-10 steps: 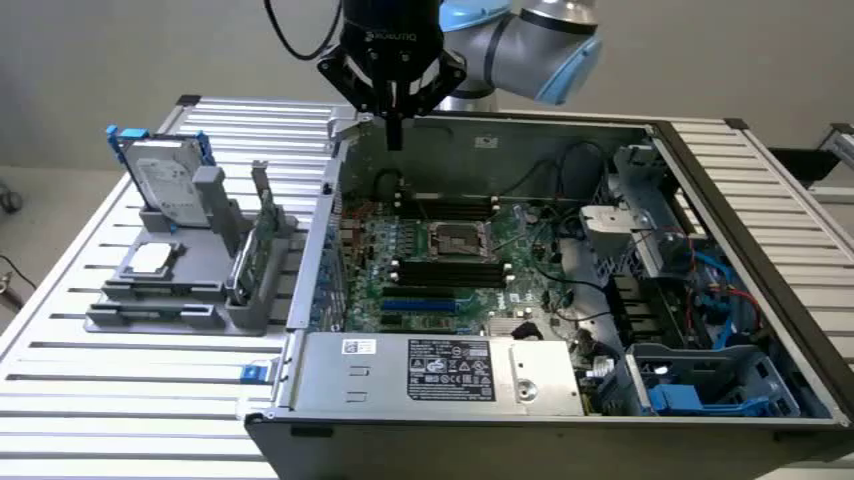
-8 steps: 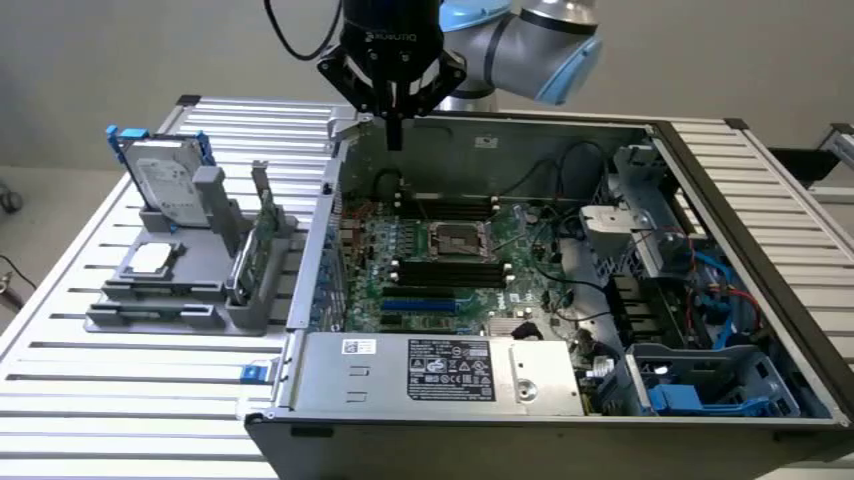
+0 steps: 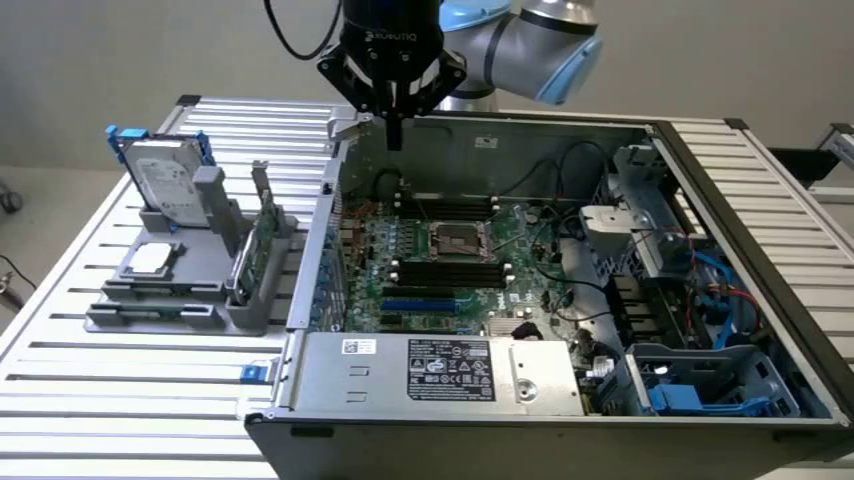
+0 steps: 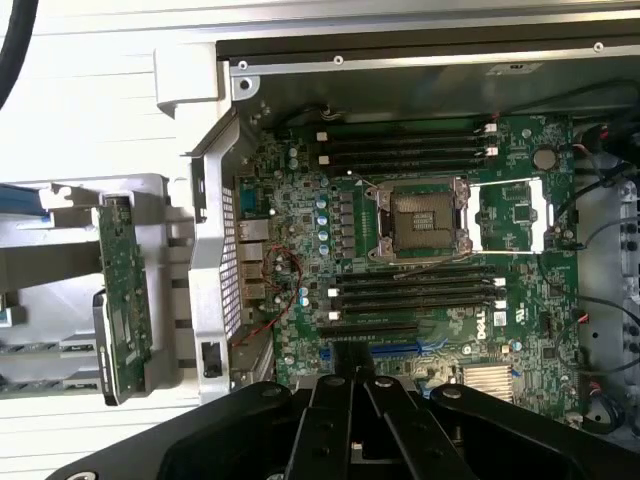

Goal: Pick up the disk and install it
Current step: 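Reach for the disk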

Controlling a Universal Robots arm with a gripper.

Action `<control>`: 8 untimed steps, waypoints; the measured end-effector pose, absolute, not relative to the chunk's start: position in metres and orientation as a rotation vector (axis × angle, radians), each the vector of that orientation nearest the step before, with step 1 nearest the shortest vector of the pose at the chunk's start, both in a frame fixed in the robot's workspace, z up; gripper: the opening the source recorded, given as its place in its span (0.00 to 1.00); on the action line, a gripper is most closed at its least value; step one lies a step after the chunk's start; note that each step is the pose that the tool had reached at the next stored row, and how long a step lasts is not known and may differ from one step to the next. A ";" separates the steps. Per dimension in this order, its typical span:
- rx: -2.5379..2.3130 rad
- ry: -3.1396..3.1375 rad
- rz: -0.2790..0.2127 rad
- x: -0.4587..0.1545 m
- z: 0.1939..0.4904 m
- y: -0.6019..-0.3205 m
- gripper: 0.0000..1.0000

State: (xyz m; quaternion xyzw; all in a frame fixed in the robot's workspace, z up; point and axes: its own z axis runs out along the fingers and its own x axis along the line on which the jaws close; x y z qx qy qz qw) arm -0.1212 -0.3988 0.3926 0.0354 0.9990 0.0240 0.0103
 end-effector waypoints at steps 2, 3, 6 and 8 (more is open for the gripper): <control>0.110 3.118 0.075 -0.121 0.393 -0.399 0.11; 0.110 3.118 0.075 -0.121 0.393 -0.399 0.11; 0.110 3.118 0.075 -0.121 0.393 -0.399 0.11; 0.110 3.118 0.075 -0.121 0.393 -0.399 0.11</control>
